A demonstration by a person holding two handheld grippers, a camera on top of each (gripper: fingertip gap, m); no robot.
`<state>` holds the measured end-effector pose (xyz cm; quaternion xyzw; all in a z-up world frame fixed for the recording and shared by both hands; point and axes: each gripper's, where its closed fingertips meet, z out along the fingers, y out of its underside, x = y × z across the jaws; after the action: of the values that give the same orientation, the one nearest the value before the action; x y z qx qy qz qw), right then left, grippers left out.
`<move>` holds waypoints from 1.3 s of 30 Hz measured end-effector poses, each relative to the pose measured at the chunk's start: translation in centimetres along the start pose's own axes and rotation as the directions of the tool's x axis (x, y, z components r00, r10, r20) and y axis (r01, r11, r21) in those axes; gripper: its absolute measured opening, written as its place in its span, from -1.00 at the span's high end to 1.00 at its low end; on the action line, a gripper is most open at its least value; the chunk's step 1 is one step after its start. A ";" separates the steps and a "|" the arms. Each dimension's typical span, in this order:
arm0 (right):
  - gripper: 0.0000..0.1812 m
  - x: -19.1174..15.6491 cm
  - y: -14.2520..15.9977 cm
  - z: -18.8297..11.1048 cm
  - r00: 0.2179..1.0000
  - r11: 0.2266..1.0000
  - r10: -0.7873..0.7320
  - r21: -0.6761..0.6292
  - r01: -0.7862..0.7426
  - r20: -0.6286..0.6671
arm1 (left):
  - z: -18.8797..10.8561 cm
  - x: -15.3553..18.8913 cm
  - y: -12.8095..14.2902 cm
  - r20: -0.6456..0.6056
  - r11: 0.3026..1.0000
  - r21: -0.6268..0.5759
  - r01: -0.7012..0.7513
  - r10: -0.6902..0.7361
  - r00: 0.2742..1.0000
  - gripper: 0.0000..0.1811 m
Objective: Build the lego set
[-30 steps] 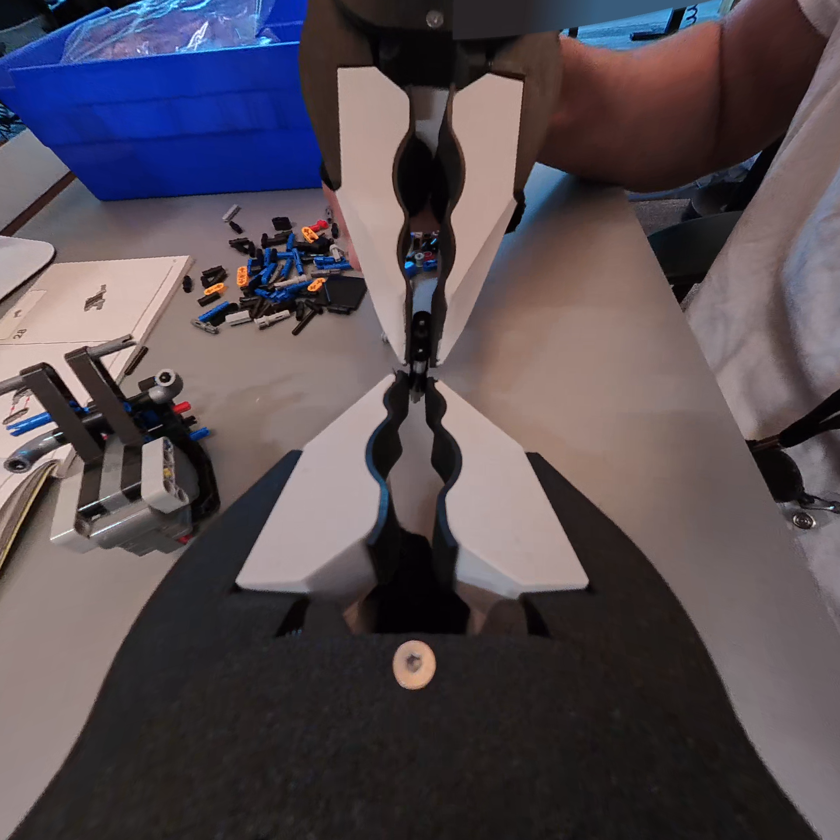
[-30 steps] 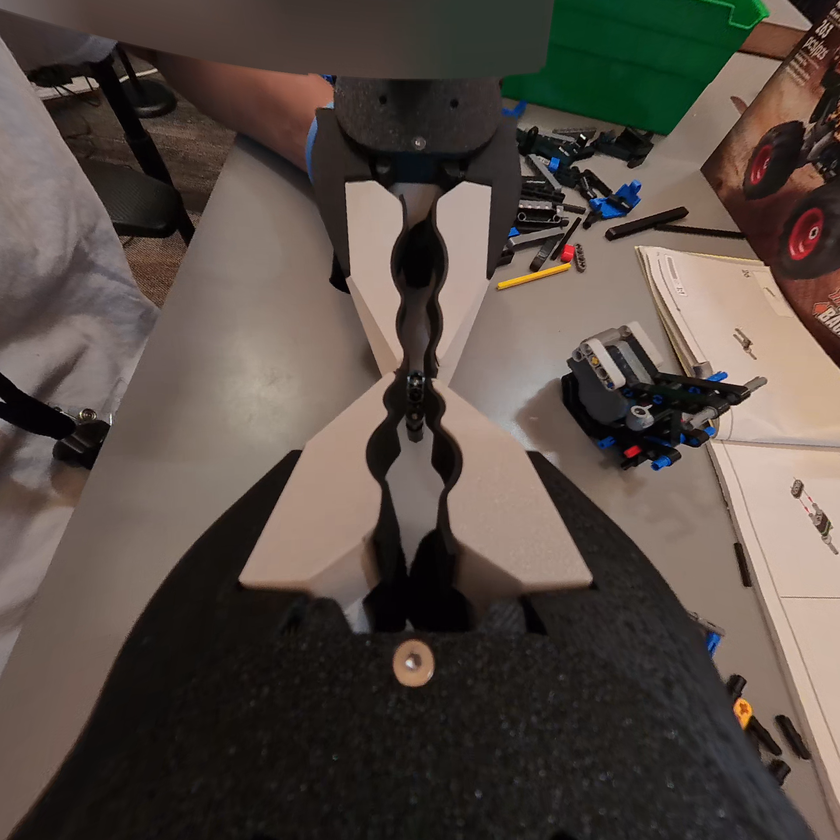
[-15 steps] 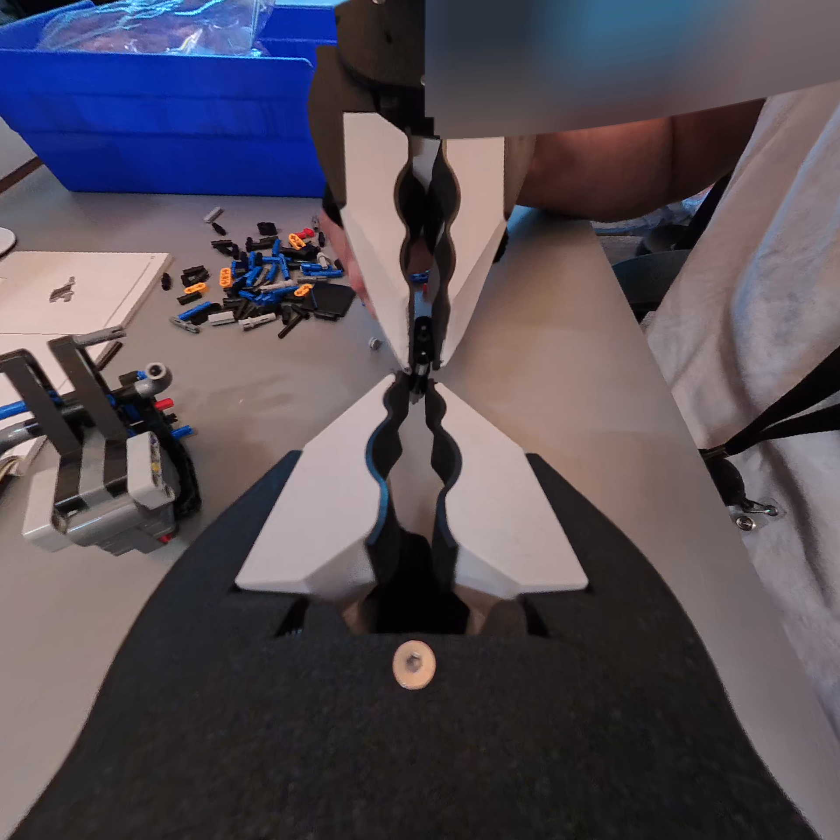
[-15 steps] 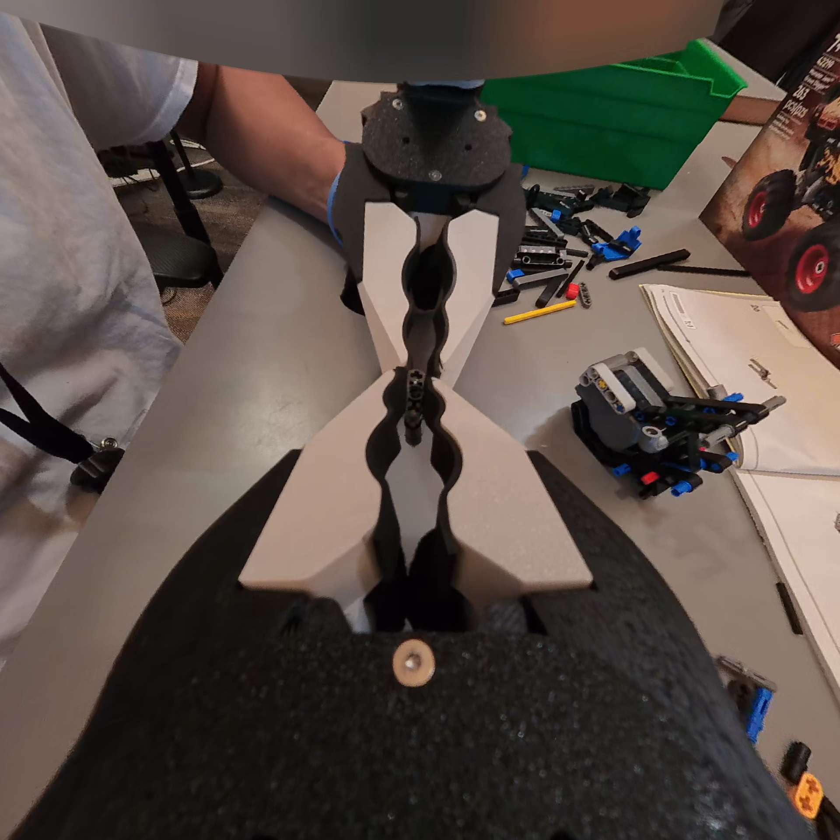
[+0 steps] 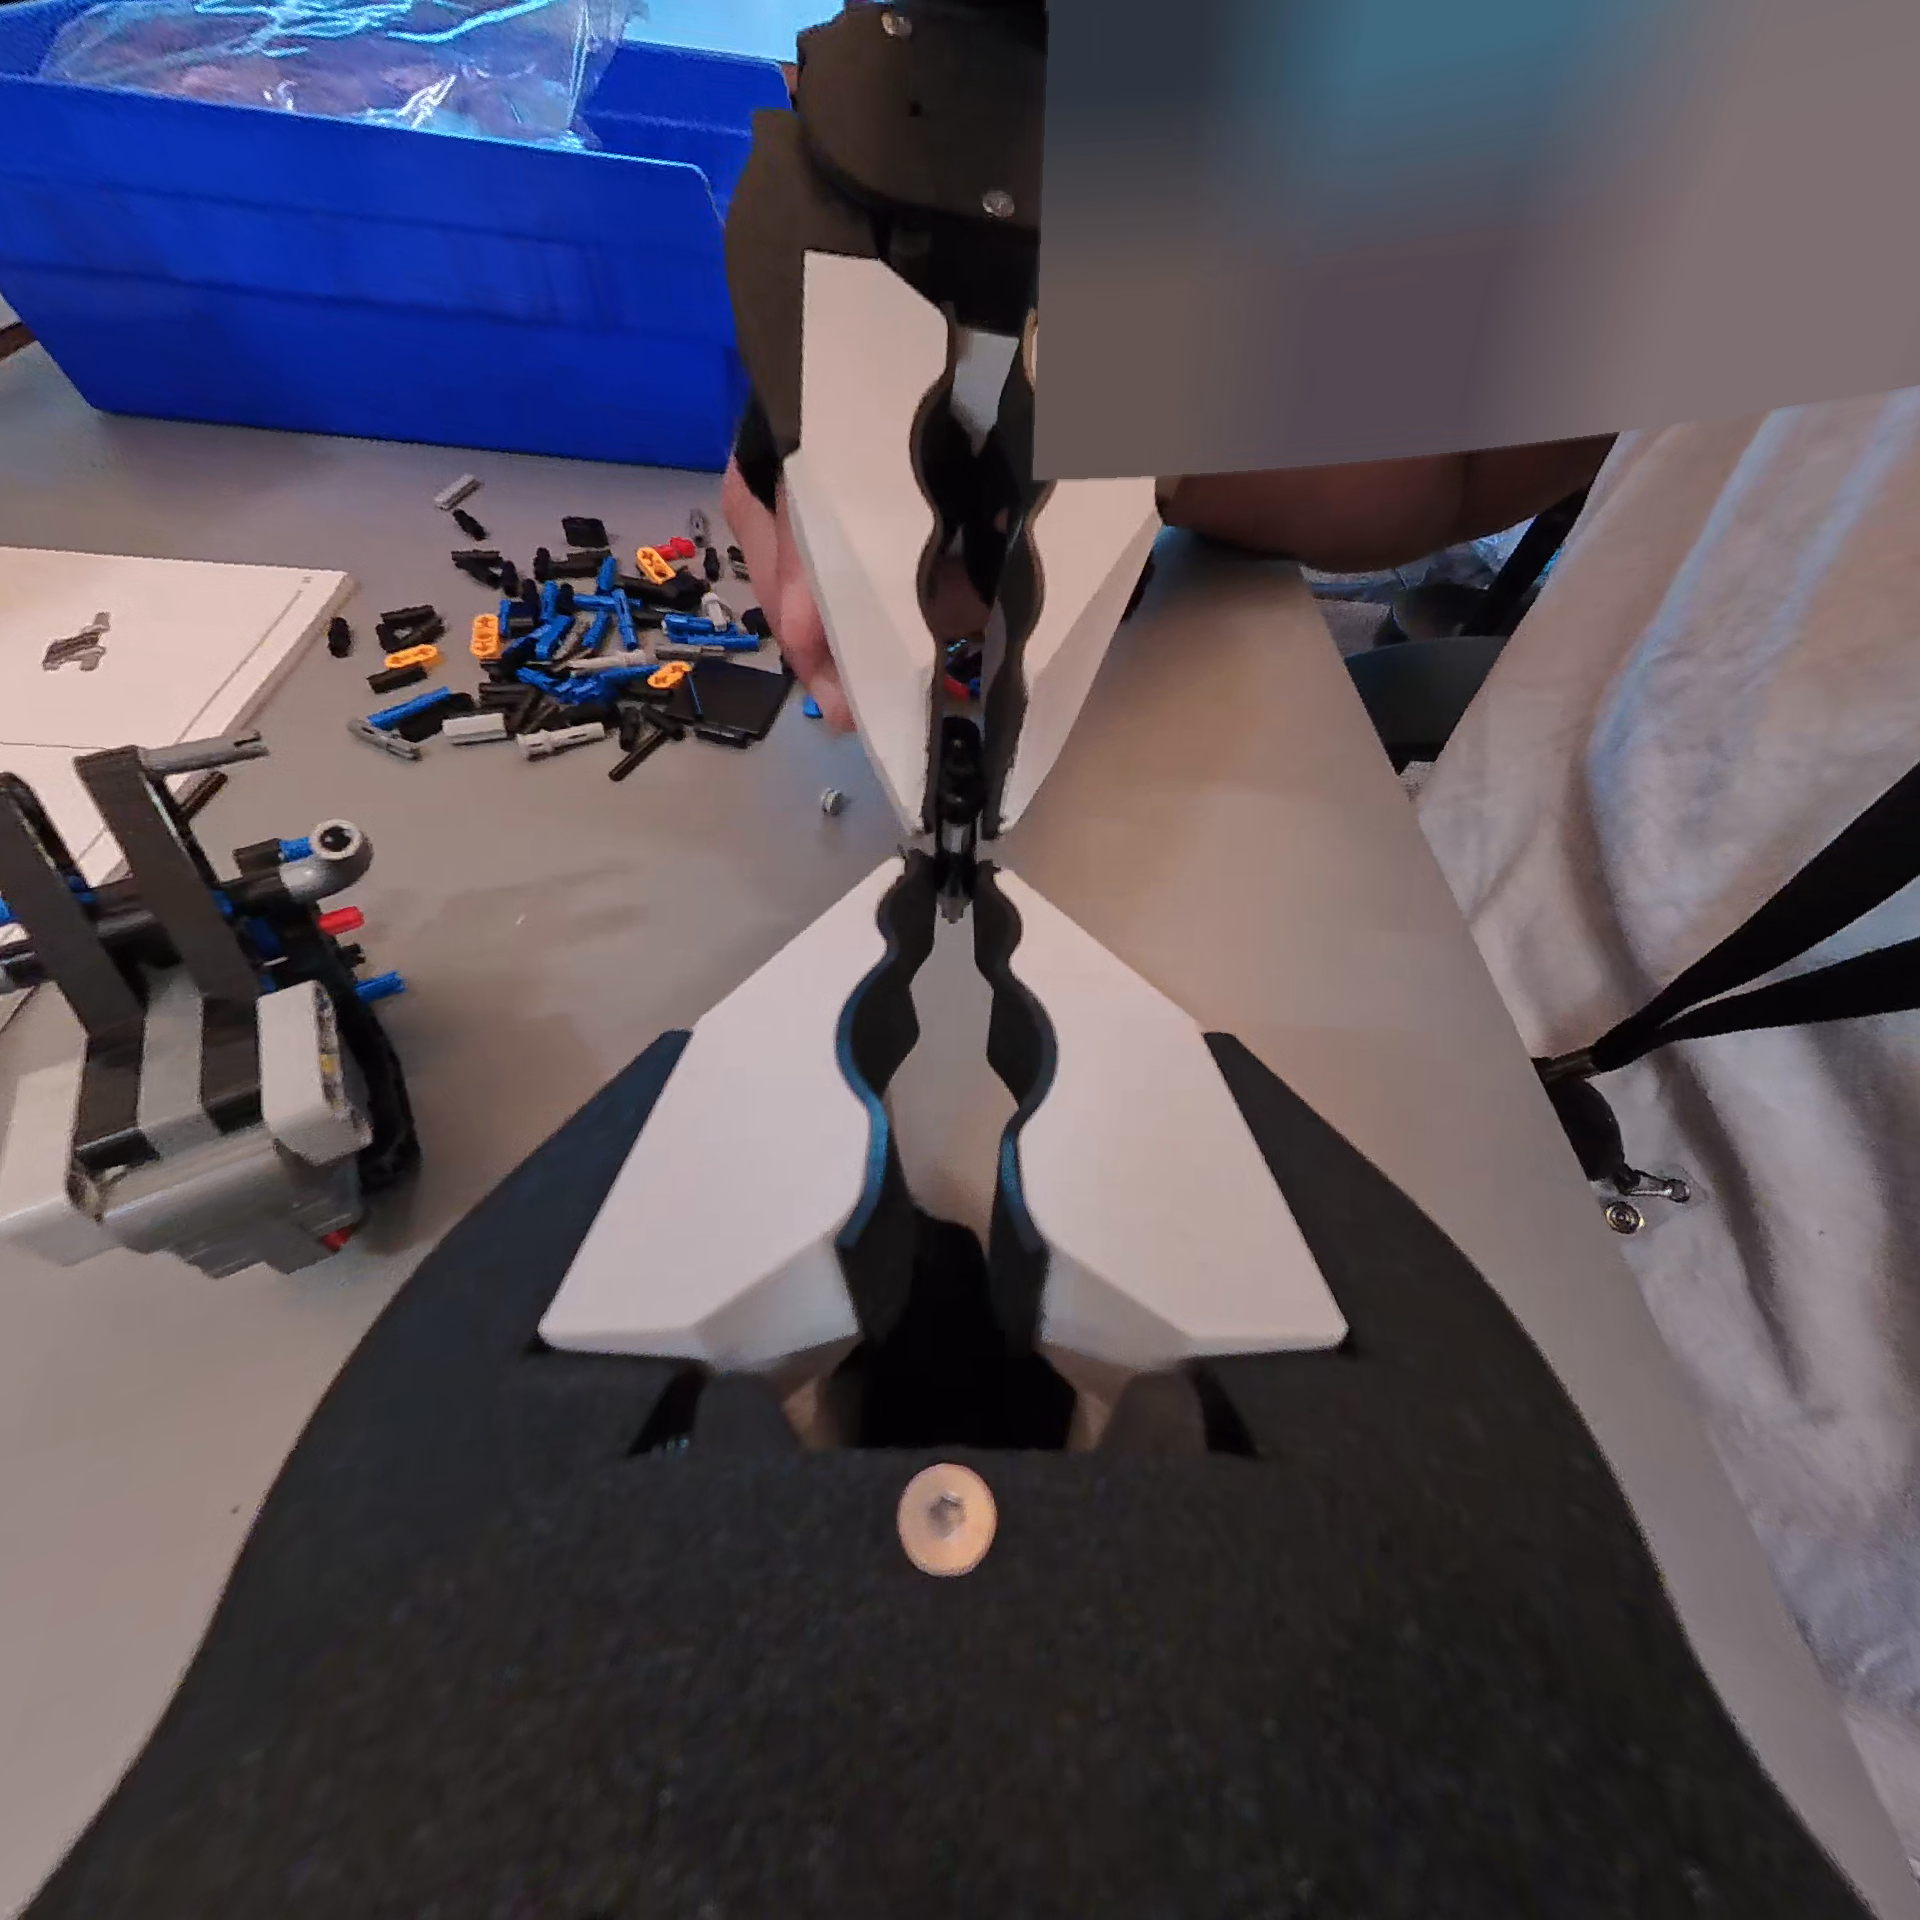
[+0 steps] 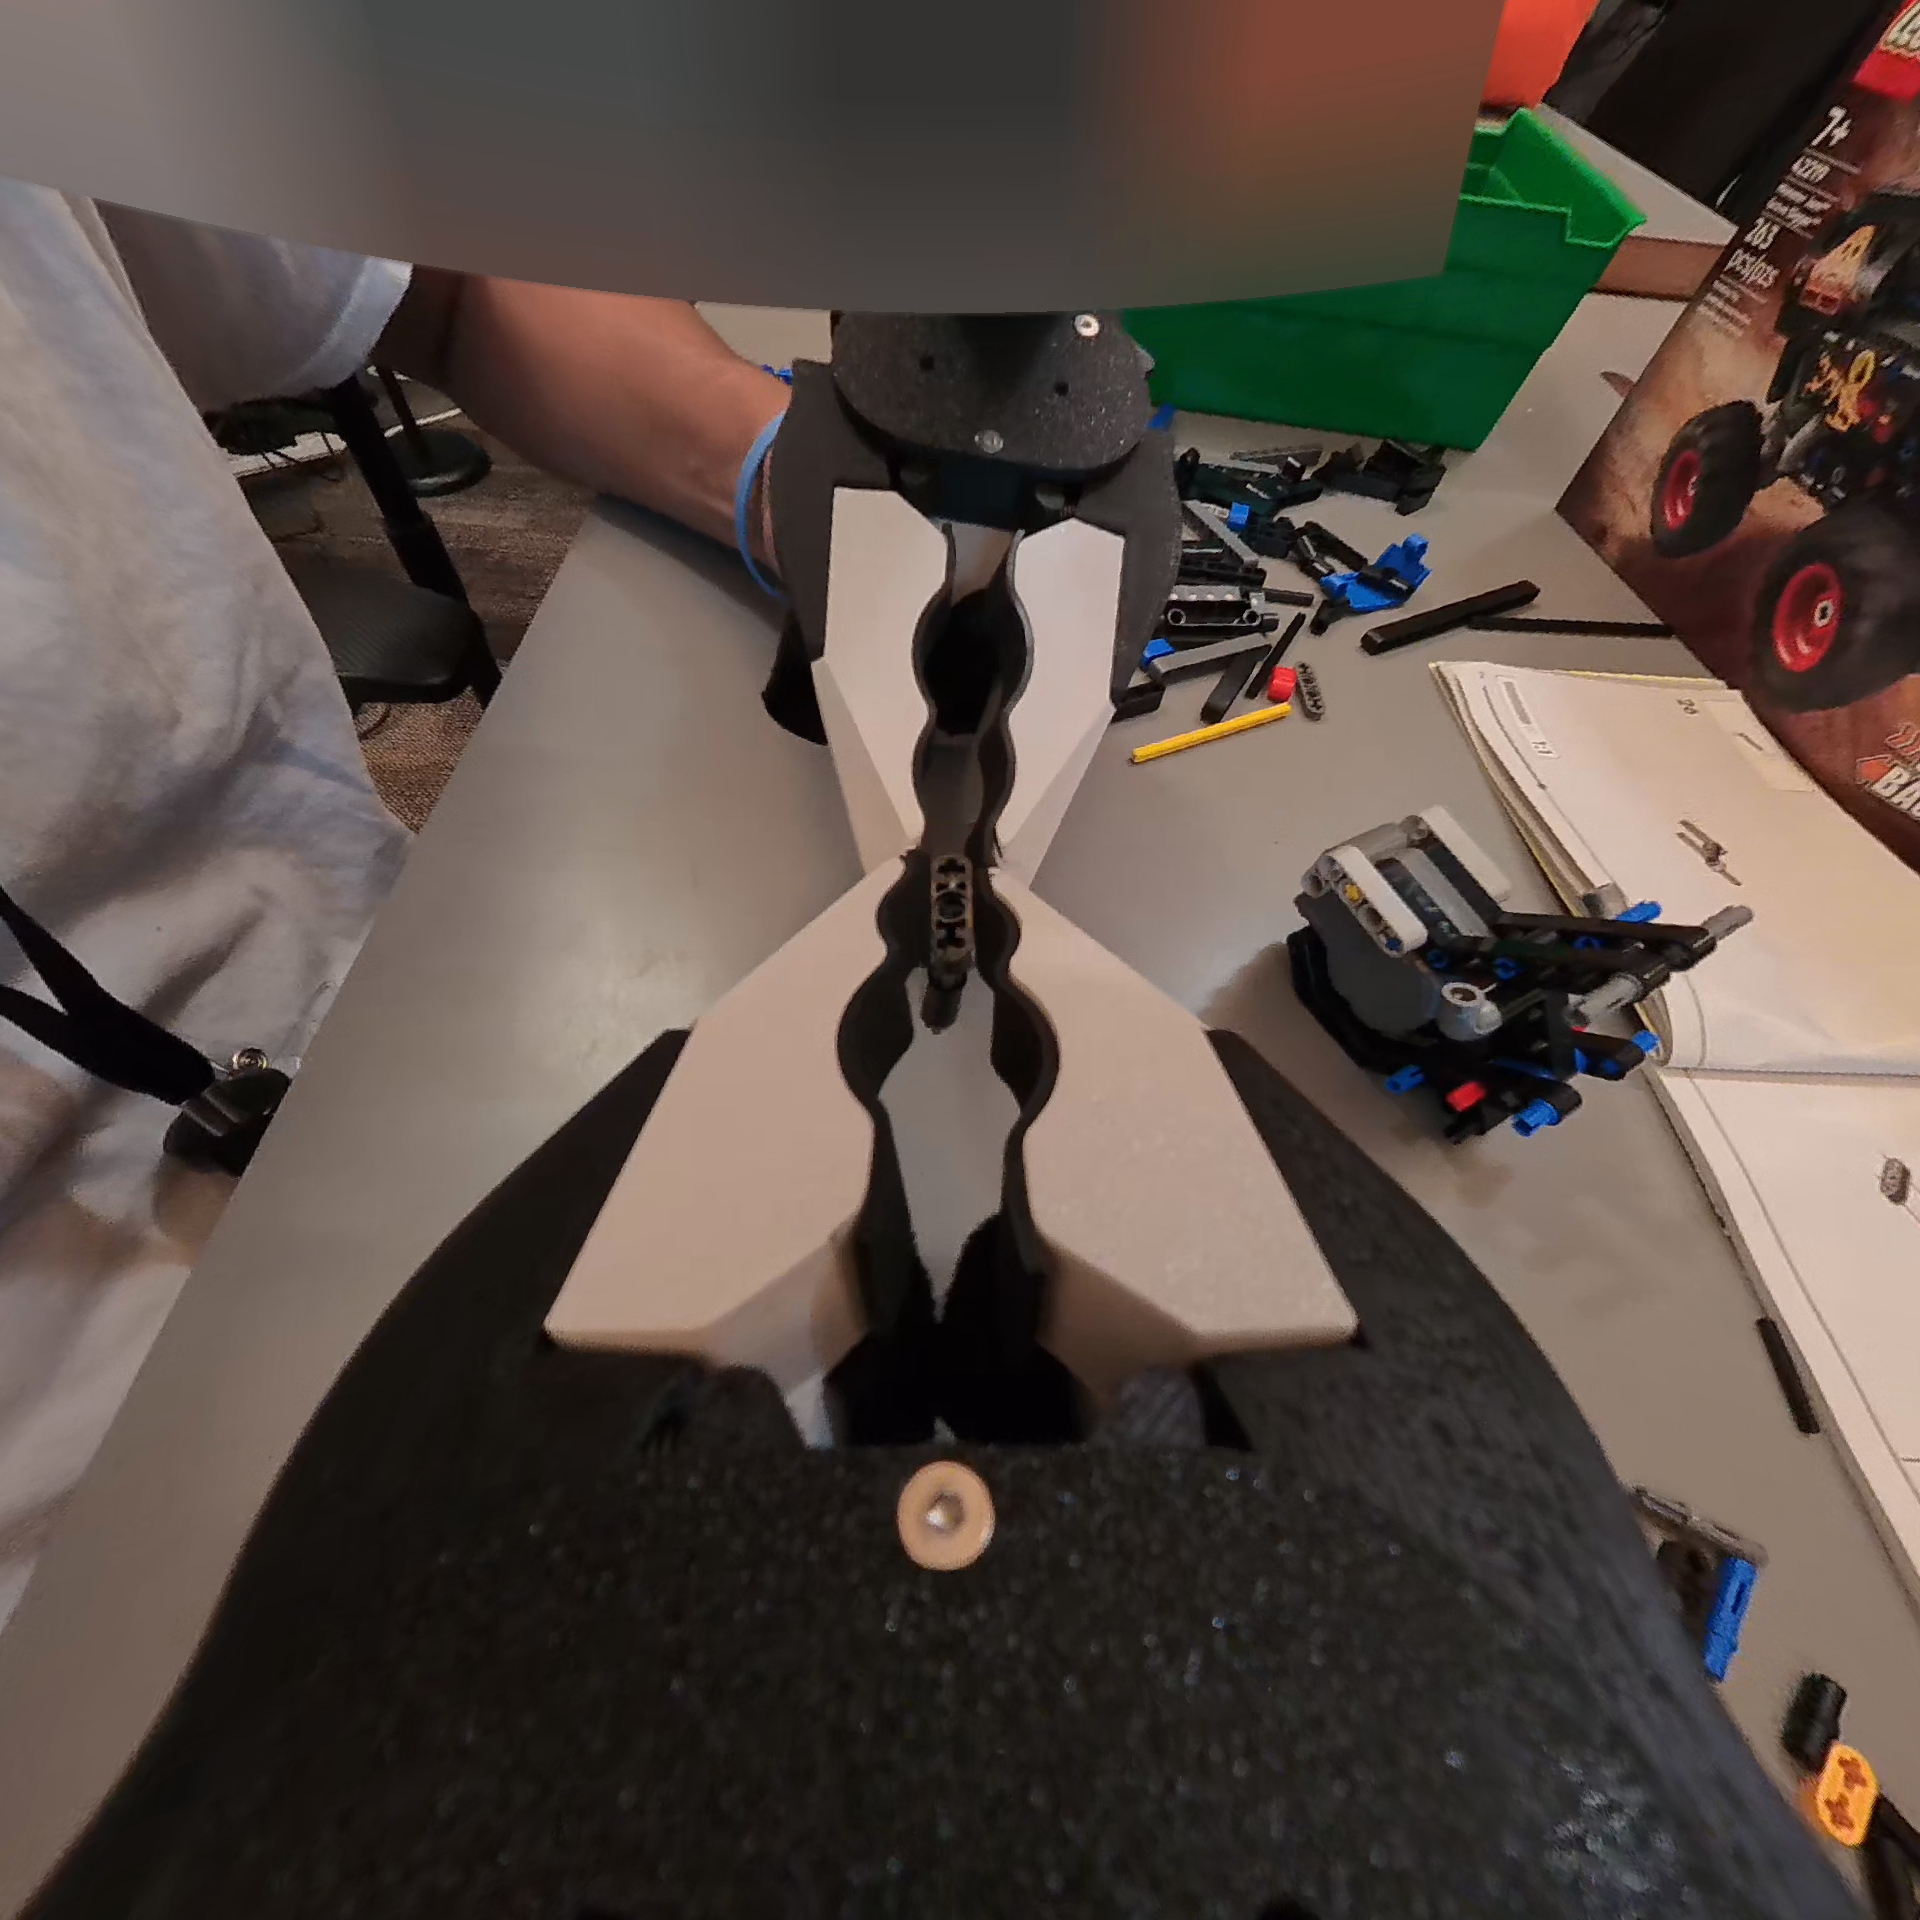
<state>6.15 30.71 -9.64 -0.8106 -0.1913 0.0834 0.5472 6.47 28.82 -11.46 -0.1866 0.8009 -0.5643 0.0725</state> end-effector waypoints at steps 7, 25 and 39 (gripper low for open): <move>0.91 0.1 0.0 0.1 1.000 1.000 0.028 0.006 -0.028 0.009 | -0.3 0.0 -0.5 -0.006 0.999 0.037 0.016 -0.016 1.000 0.94; 0.92 0.4 0.0 -0.2 0.891 0.911 0.392 0.041 -0.411 0.228 | 0.6 -1.2 1.3 0.229 0.915 -0.151 -0.373 0.400 0.888 0.94; 0.90 -1.7 6.3 0.8 0.982 0.944 0.141 -0.316 -0.094 0.129 | -2.9 -7.1 3.4 0.376 0.940 -0.257 -0.226 0.313 0.872 0.94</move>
<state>5.69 28.66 -15.93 -0.8873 -0.1938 0.1457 0.3922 11.27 35.04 -14.31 -0.1937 0.8394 -0.4110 0.2982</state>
